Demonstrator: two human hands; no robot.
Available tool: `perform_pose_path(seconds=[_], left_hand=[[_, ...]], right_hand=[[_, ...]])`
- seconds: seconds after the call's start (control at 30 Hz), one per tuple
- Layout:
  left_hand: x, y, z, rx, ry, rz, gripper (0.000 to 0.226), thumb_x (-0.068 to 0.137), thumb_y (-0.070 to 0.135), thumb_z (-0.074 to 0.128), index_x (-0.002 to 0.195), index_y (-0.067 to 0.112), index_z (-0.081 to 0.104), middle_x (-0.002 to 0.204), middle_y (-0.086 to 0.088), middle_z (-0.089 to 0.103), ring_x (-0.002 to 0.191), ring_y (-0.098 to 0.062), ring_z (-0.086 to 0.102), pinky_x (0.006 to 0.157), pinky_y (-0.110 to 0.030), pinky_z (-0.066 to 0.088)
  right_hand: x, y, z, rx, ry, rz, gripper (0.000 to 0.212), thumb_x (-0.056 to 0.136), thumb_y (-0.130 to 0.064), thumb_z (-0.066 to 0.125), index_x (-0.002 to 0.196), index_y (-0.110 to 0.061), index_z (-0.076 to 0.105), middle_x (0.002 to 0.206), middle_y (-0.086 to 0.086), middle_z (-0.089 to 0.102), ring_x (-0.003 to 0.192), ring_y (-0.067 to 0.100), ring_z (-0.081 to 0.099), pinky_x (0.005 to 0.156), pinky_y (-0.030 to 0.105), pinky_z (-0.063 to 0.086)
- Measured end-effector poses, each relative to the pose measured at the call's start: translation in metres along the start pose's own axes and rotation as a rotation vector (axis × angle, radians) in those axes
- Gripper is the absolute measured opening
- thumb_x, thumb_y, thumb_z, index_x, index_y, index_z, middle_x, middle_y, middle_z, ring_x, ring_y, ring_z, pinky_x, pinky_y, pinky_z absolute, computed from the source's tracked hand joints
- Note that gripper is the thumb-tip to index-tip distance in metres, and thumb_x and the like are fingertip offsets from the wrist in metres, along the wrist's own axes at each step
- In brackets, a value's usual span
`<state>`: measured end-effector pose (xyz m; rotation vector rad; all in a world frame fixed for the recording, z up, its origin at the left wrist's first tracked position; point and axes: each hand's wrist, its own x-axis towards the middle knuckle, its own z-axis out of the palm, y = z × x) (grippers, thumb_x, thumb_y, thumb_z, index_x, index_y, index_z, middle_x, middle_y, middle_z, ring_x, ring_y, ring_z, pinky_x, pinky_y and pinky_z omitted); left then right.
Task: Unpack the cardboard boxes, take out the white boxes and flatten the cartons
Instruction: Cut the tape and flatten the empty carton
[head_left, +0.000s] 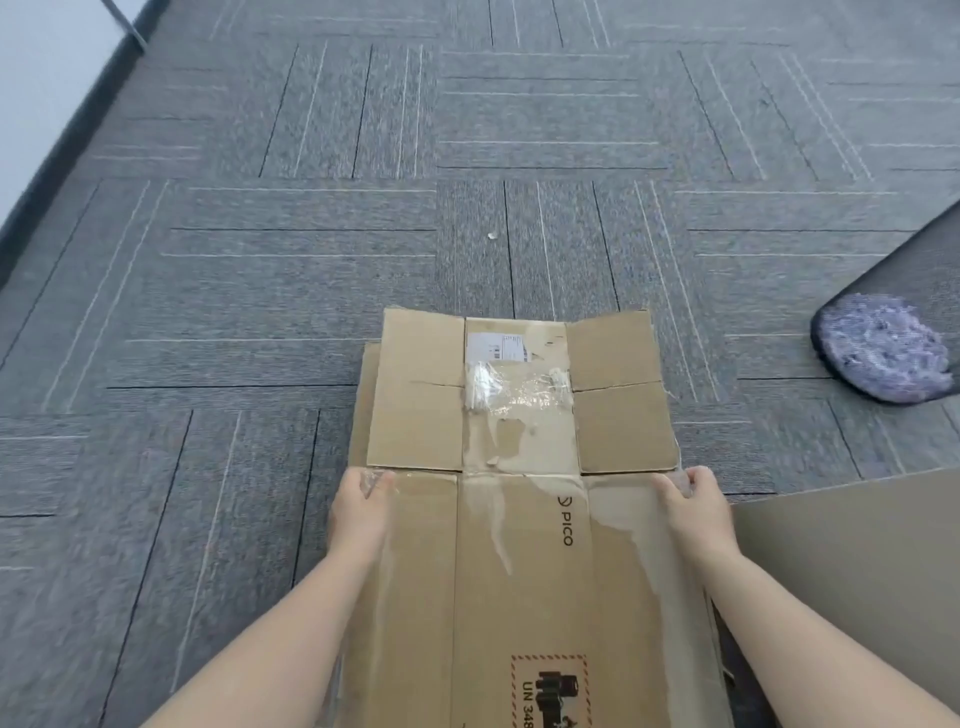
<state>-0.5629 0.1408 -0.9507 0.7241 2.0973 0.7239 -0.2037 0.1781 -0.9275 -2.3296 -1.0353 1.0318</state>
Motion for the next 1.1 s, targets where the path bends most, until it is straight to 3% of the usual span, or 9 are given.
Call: perform_pose_path(seconds=[0.07, 0.17, 0.33, 0.5, 0.67, 0.8, 0.9, 1.1], left_hand=[[0.007, -0.014, 0.002, 0.023, 0.033, -0.017, 0.031, 0.096, 0.030, 0.060, 0.073, 0.021, 0.041, 0.070, 0.003, 0.048, 0.071, -0.024, 0.045, 0.067, -0.036, 0.035], [0.013, -0.029, -0.001, 0.077, 0.079, -0.001, 0.027, 0.095, 0.036, 0.060, 0.078, 0.020, 0.048, 0.079, -0.001, 0.060, 0.077, -0.029, 0.055, 0.078, -0.041, 0.044], [0.016, -0.031, -0.008, 0.135, 0.140, 0.010, 0.025, 0.094, 0.031, 0.063, 0.087, 0.008, 0.058, 0.096, -0.016, 0.056, 0.086, -0.032, 0.053, 0.072, -0.036, 0.037], [0.013, -0.039, -0.007, 0.317, 0.157, 0.017, 0.036, 0.095, 0.036, 0.060, 0.107, 0.002, 0.060, 0.111, -0.019, 0.053, 0.104, -0.037, 0.052, 0.087, -0.044, 0.042], [0.011, -0.036, -0.010, 0.452, 0.179, 0.016, 0.038, 0.092, 0.040, 0.062, 0.118, 0.012, 0.058, 0.123, -0.015, 0.051, 0.118, -0.035, 0.043, 0.092, -0.046, 0.042], [-0.002, -0.026, -0.023, 0.489, 0.155, 0.012, 0.036, 0.095, 0.035, 0.058, 0.121, 0.011, 0.058, 0.126, -0.015, 0.051, 0.118, -0.035, 0.046, 0.096, -0.044, 0.040], [-0.034, -0.009, -0.046, 0.505, 0.100, 0.052, 0.025, 0.097, 0.031, 0.052, 0.115, 0.016, 0.061, 0.122, -0.010, 0.052, 0.110, -0.030, 0.052, 0.093, -0.041, 0.044], [-0.129, 0.089, -0.122, 0.546, -0.170, 0.202, 0.014, 0.099, 0.024, 0.047, 0.100, 0.024, 0.061, 0.102, 0.007, 0.053, 0.087, -0.012, 0.055, 0.069, -0.028, 0.047]], right_hand=[[0.008, 0.010, 0.006, -0.028, -0.042, 0.001, 0.034, 0.093, -0.036, 0.063, 0.088, -0.006, 0.047, 0.075, 0.003, 0.052, 0.070, 0.022, 0.046, 0.061, 0.036, 0.034], [0.009, 0.018, 0.014, -0.029, -0.073, 0.002, 0.035, 0.092, -0.038, 0.064, 0.091, -0.006, 0.051, 0.078, 0.002, 0.056, 0.068, 0.018, 0.048, 0.060, 0.034, 0.034], [0.002, 0.023, 0.018, -0.053, -0.074, 0.011, 0.032, 0.091, -0.037, 0.065, 0.085, -0.010, 0.051, 0.078, 0.003, 0.060, 0.070, 0.020, 0.052, 0.060, 0.035, 0.034], [0.001, 0.026, 0.028, -0.308, -0.048, 0.031, 0.033, 0.089, -0.047, 0.062, 0.083, -0.014, 0.056, 0.084, 0.002, 0.064, 0.081, 0.027, 0.056, 0.065, 0.036, 0.040], [-0.009, 0.022, 0.031, -0.617, 0.094, -0.079, 0.038, 0.094, -0.055, 0.045, 0.092, -0.020, 0.059, 0.102, 0.004, 0.065, 0.096, 0.028, 0.063, 0.073, 0.035, 0.046], [-0.015, 0.006, 0.018, -0.644, 0.100, -0.139, 0.035, 0.099, -0.046, 0.039, 0.110, -0.017, 0.057, 0.118, 0.006, 0.061, 0.105, 0.030, 0.061, 0.071, 0.035, 0.040], [-0.040, -0.014, 0.002, -0.581, 0.052, -0.194, 0.030, 0.098, -0.034, 0.044, 0.117, -0.019, 0.062, 0.120, 0.005, 0.063, 0.108, 0.029, 0.059, 0.077, 0.035, 0.043], [-0.133, -0.094, -0.060, -0.403, -0.085, -0.295, 0.034, 0.091, -0.004, 0.048, 0.114, -0.015, 0.070, 0.115, 0.005, 0.069, 0.106, 0.024, 0.060, 0.082, 0.031, 0.045]])
